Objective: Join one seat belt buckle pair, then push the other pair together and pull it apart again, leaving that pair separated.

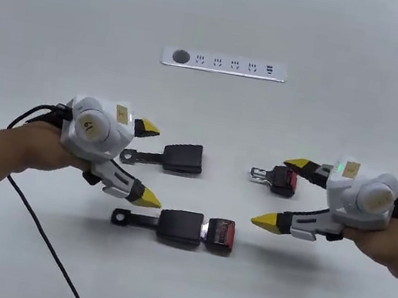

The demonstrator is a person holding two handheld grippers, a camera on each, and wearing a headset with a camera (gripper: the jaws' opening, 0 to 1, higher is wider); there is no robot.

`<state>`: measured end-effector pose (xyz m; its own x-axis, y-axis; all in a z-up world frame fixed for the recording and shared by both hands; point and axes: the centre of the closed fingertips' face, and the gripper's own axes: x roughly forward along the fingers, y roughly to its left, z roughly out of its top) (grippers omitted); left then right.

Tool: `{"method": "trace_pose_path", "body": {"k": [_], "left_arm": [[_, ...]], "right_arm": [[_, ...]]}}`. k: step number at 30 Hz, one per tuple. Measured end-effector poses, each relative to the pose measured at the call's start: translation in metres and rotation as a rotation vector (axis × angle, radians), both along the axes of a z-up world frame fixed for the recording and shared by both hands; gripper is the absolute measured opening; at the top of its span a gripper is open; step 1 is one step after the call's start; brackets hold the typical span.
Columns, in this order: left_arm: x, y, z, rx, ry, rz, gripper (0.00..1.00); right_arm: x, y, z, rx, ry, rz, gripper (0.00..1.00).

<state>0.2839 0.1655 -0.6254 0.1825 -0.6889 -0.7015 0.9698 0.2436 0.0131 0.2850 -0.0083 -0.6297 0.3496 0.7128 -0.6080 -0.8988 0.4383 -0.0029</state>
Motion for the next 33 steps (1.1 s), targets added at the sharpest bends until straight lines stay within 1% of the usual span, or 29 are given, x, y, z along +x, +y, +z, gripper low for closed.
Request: {"method": "trace_pose_path", "body": {"k": [1, 3, 6, 7, 8, 9, 12, 14, 15, 16, 17, 18, 20, 22, 24, 26, 28, 29, 30, 31, 32, 33], "left_arm": [[0.003, 0.000, 0.000, 0.001, 0.000, -0.001, 0.83], [0.009, 0.000, -0.003, 0.006, -0.001, -0.005, 0.83], [0.017, -0.001, -0.007, 0.002, -0.001, -0.016, 0.80], [0.020, -0.001, -0.010, 0.004, 0.002, -0.017, 0.80], [0.022, -0.001, -0.013, 0.014, 0.002, -0.016, 0.80], [0.026, 0.000, -0.016, 0.027, -0.001, -0.016, 0.79], [0.032, -0.003, -0.022, 0.024, 0.006, -0.017, 0.76], [0.037, -0.005, -0.029, 0.020, 0.017, -0.005, 0.75], [0.038, -0.005, -0.034, 0.024, 0.024, -0.007, 0.75], [0.037, -0.006, -0.036, 0.028, 0.026, -0.011, 0.75], [0.037, -0.007, -0.039, 0.040, 0.023, -0.024, 0.75], [0.037, -0.007, -0.041, 0.042, 0.024, -0.028, 0.74], [0.040, -0.009, -0.045, 0.039, 0.036, -0.027, 0.71], [0.041, -0.011, -0.049, 0.039, 0.043, -0.026, 0.68], [0.041, -0.013, -0.052, 0.042, 0.051, -0.034, 0.67], [0.041, -0.015, -0.055, 0.041, 0.058, -0.040, 0.66], [0.041, -0.017, -0.057, 0.043, 0.069, -0.048, 0.61], [0.040, -0.017, -0.058, 0.044, 0.071, -0.052, 0.59], [0.043, -0.019, -0.058, 0.035, 0.051, -0.069, 0.58], [0.045, -0.020, -0.057, 0.035, 0.045, -0.067, 0.57], [0.044, -0.021, -0.056, 0.030, 0.058, -0.055, 0.57], [0.042, -0.023, -0.055, 0.021, 0.064, -0.061, 0.55]], "right_arm": [[0.004, -0.002, -0.001, -0.004, -0.004, 0.001, 0.79], [0.010, -0.007, -0.005, -0.019, -0.003, 0.002, 0.78], [0.017, -0.013, -0.011, -0.030, 0.017, -0.002, 0.77], [0.019, -0.017, -0.015, -0.047, 0.022, 0.004, 0.77], [0.020, -0.019, -0.017, -0.051, 0.024, 0.005, 0.77], [0.022, -0.021, -0.020, -0.053, 0.034, 0.010, 0.76], [0.027, -0.028, -0.032, -0.066, 0.053, 0.020, 0.75], [0.023, -0.030, -0.036, -0.077, 0.091, 0.019, 0.71], [0.027, -0.033, -0.043, -0.086, 0.085, 0.026, 0.70], [0.029, -0.034, -0.045, -0.088, 0.084, 0.029, 0.70], [0.029, -0.035, -0.048, -0.089, 0.089, 0.038, 0.70], [0.028, -0.034, -0.048, -0.090, 0.095, 0.042, 0.71], [0.028, -0.035, -0.052, -0.102, 0.107, 0.053, 0.69], [0.027, -0.037, -0.059, -0.108, 0.136, 0.065, 0.68], [0.027, -0.038, -0.062, -0.124, 0.130, 0.074, 0.68], [0.029, -0.038, -0.064, -0.122, 0.136, 0.078, 0.66], [0.027, -0.038, -0.063, -0.131, 0.128, 0.091, 0.58], [0.028, -0.040, -0.064, -0.151, 0.105, 0.112, 0.55], [0.028, -0.039, -0.064, -0.147, 0.104, 0.114, 0.55], [0.028, -0.039, -0.064, -0.142, 0.106, 0.112, 0.54], [0.029, -0.039, -0.064, -0.144, 0.104, 0.110, 0.53], [0.030, -0.039, -0.064, -0.148, 0.098, 0.114, 0.49]]}}
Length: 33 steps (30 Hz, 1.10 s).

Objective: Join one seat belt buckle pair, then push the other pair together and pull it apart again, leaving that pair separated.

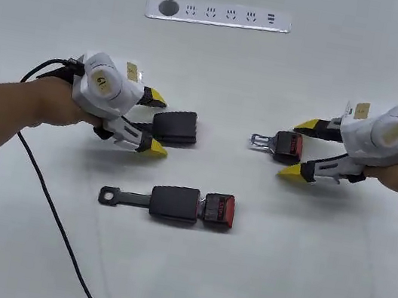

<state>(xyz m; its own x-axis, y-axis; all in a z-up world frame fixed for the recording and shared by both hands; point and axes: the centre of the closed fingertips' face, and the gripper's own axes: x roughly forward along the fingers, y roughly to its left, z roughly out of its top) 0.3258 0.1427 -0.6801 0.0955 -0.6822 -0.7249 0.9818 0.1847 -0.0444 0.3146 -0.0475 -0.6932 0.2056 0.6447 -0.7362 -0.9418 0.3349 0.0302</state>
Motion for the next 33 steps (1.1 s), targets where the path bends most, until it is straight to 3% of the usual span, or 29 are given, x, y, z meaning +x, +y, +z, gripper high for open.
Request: {"method": "trace_pose_path", "body": {"k": [2, 3, 5, 6, 8, 9, 23, 33], "left_arm": [[-0.001, -0.001, -0.001, 0.012, -0.032, -0.054, 0.50], [-0.003, -0.001, -0.003, 0.007, -0.010, -0.051, 0.48], [-0.003, -0.002, -0.005, 0.010, -0.014, -0.077, 0.46], [-0.004, -0.002, -0.007, 0.012, -0.013, -0.077, 0.42], [-0.001, -0.008, -0.004, -0.007, -0.023, -0.093, 0.34], [-0.003, -0.007, -0.003, 0.000, -0.011, -0.104, 0.34], [0.002, 0.002, -0.002, 0.031, -0.008, -0.169, 0.33], [0.003, 0.004, -0.004, 0.055, 0.002, -0.176, 0.33]], "right_arm": [[0.000, 0.000, 0.000, -0.004, -0.007, 0.011, 0.43], [0.000, 0.000, 0.000, -0.003, -0.010, 0.014, 0.41], [0.004, 0.001, 0.001, -0.018, -0.044, 0.043, 0.38], [0.002, 0.001, 0.001, -0.011, -0.024, 0.035, 0.37], [0.004, 0.002, 0.001, -0.016, -0.030, 0.048, 0.36], [0.004, 0.003, 0.001, -0.016, -0.028, 0.052, 0.36], [0.003, 0.004, 0.003, -0.028, 0.018, 0.067, 0.35], [0.003, 0.035, -0.001, -0.010, 0.021, 0.092, 0.35]]}}
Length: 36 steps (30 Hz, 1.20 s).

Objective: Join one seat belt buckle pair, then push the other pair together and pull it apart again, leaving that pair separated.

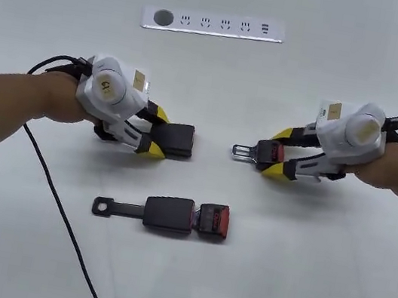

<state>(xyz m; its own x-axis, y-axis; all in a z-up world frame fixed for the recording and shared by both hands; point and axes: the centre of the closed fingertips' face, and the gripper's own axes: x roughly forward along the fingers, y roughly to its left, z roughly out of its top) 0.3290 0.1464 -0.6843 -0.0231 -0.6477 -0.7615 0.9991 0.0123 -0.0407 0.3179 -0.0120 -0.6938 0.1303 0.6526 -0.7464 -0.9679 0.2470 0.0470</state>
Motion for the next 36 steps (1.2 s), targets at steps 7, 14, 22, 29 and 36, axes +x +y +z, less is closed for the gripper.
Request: {"method": "trace_pose_path", "body": {"k": [7, 14, 22, 29, 36], "left_arm": [[-0.001, -0.001, -0.002, 0.016, 0.000, -0.004, 0.33], [-0.002, -0.002, -0.003, 0.027, -0.001, -0.008, 0.33], [-0.002, -0.003, -0.004, 0.037, -0.001, -0.007, 0.33], [-0.003, -0.003, -0.004, 0.042, -0.002, -0.010, 0.33], [-0.007, -0.007, -0.003, 0.048, -0.002, -0.034, 0.33]], "right_arm": [[0.003, 0.014, -0.005, 0.007, -0.008, 0.016, 0.34], [0.006, 0.034, -0.005, 0.015, -0.016, 0.030, 0.34], [0.007, 0.056, -0.003, 0.037, -0.018, 0.038, 0.34], [0.009, 0.068, 0.000, 0.042, -0.019, 0.041, 0.34], [0.011, 0.078, 0.000, 0.044, -0.027, 0.050, 0.34]]}}
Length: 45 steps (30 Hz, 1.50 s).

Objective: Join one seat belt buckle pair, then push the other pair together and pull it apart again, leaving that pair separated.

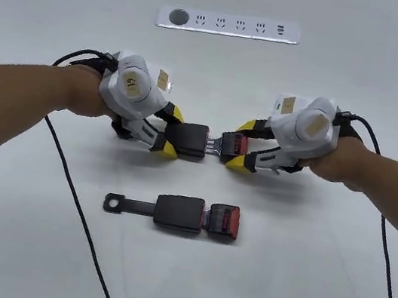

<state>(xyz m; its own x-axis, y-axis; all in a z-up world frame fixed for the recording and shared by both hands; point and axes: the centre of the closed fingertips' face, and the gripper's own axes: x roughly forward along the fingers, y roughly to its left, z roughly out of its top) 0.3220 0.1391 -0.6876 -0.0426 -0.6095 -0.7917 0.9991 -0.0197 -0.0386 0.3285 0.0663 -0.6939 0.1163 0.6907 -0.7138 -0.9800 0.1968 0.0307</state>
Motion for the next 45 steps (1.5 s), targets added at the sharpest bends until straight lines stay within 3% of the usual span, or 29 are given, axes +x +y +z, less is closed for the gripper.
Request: {"method": "trace_pose_path", "body": {"k": [9, 11, 13, 16, 45], "left_arm": [[0.001, 0.000, 0.000, 0.010, -0.002, 0.005, 0.32], [0.001, 0.000, -0.001, 0.015, 0.000, 0.007, 0.32], [0.002, 0.000, -0.001, 0.024, 0.011, 0.022, 0.32], [0.002, 0.000, -0.001, 0.027, 0.008, 0.009, 0.32], [0.003, -0.001, -0.003, 0.051, 0.000, 0.005, 0.33]], "right_arm": [[-0.002, 0.004, 0.001, 0.010, 0.018, -0.016, 0.34], [-0.003, 0.013, 0.004, 0.040, 0.040, -0.046, 0.34], [-0.003, 0.019, 0.004, 0.028, 0.017, -0.028, 0.34], [0.000, 0.016, 0.005, 0.037, 0.029, -0.046, 0.34], [-0.003, 0.013, 0.002, -0.040, -0.007, -0.014, 0.34]]}}
